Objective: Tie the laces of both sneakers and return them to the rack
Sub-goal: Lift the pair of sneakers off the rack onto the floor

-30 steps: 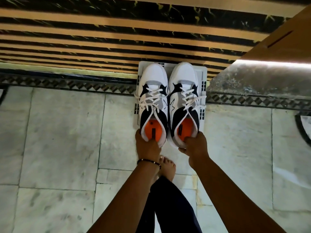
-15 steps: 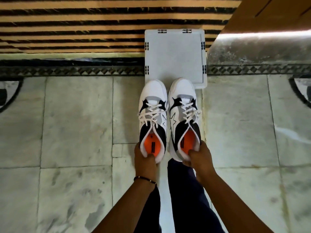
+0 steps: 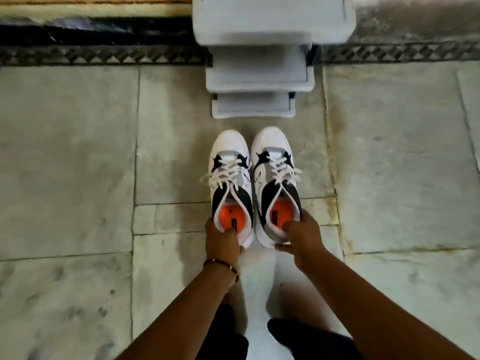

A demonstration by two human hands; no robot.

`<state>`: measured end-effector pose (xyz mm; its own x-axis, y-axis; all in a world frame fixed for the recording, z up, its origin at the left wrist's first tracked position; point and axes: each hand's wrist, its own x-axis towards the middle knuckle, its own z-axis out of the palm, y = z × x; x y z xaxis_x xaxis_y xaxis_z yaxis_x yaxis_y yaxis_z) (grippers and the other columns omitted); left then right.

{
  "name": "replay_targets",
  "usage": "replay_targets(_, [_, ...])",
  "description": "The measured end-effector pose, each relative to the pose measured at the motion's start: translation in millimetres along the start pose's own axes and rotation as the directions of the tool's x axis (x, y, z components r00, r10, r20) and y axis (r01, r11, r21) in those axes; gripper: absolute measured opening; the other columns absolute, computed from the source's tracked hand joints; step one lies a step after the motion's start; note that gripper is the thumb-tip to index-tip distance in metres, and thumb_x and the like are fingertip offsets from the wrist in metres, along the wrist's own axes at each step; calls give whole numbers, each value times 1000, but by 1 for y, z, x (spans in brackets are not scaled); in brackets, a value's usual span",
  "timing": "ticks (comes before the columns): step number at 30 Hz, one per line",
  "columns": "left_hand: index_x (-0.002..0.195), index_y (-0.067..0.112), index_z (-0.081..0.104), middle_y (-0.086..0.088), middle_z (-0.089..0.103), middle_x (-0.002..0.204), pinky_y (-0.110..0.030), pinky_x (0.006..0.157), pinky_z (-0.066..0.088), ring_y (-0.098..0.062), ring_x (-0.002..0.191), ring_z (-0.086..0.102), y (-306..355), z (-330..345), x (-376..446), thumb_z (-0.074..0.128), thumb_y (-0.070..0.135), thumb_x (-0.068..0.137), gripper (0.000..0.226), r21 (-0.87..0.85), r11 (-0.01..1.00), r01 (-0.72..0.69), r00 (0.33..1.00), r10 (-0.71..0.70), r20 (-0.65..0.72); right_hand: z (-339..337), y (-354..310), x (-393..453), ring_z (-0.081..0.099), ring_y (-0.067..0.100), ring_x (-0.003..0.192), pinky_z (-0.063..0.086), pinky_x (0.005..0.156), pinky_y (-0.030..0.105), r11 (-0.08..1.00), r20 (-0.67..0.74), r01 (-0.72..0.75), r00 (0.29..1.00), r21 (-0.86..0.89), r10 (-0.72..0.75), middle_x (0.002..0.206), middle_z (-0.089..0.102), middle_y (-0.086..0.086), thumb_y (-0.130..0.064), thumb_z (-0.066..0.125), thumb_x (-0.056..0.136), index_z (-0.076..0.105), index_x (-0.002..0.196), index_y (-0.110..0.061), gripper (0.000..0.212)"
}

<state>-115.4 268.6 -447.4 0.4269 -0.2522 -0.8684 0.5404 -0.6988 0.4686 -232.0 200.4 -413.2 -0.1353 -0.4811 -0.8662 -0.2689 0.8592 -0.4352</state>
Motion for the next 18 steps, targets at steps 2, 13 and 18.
replay_targets(2, [122, 21, 49, -14, 56, 124, -42, 65, 55, -39, 105, 57, -20, 12, 44, 47, 15, 66, 56, 10, 1000, -15, 1000, 15, 15, 8, 14, 44, 56, 30, 80, 57, 76, 54, 1000, -13, 19, 1000, 21, -18, 95, 55, 7, 0, 42, 84, 52, 109, -20, 34])
replay_targets(13, [102, 5, 35, -4, 48, 87, -34, 76, 43, -26, 91, 52, -38, 35, 128, 58, 4, 79, 33, 494, 761, -421, 906, 320, 278, 17, 46, 161, 55, 33, 105, 52, 86, 56, 954, 34, 256, 967, -155, -254, 121, 51, 9, -18, 58, 70, 39, 122, -24, 56])
replay_targets(18, [108, -3, 49, -16, 66, 95, -49, 77, 55, -28, 86, 66, -38, 24, 159, 60, 46, 51, 76, 576, 583, -573, 819, 377, 432, 7, 54, 183, 54, 30, 101, 57, 72, 47, 936, 162, 307, 946, -172, -280, 123, 45, 9, -10, 59, 77, 37, 120, -25, 51])
